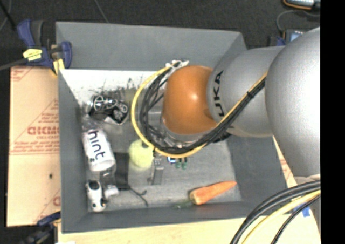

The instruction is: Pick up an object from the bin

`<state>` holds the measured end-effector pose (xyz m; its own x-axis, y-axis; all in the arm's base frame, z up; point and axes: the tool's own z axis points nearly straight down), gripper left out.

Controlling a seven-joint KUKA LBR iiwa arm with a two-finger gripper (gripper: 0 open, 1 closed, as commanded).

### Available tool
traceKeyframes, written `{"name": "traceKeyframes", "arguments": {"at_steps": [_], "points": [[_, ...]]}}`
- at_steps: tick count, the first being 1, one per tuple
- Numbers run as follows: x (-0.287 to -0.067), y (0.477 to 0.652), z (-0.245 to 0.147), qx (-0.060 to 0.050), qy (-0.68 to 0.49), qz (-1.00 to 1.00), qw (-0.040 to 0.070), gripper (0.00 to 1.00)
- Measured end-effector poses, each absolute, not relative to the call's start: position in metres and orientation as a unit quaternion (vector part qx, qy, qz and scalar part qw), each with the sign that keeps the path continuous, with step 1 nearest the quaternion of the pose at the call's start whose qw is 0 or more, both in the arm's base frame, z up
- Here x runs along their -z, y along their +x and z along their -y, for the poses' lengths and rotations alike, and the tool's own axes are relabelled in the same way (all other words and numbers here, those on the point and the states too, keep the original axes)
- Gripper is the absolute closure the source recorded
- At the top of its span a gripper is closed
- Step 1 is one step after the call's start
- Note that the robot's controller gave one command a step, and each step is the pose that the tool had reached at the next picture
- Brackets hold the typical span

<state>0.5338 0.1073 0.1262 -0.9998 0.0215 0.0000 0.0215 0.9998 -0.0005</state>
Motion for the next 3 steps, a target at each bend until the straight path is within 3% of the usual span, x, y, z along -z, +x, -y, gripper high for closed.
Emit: {"name": "traceKeyframes", "arguments": {"at_steps": [1, 2, 3], "points": [[-0.13, 0.549, -0.103, 0.001, 0.009, 1.0, -0.006, 0.0], [-0.11, 0.555, -0.095, 0.0, 0.005, 1.0, -0.003, 0.0], [-0.082, 0.567, -0.103, 0.002, -0.032, 0.999, -0.007, 0.0]]}}
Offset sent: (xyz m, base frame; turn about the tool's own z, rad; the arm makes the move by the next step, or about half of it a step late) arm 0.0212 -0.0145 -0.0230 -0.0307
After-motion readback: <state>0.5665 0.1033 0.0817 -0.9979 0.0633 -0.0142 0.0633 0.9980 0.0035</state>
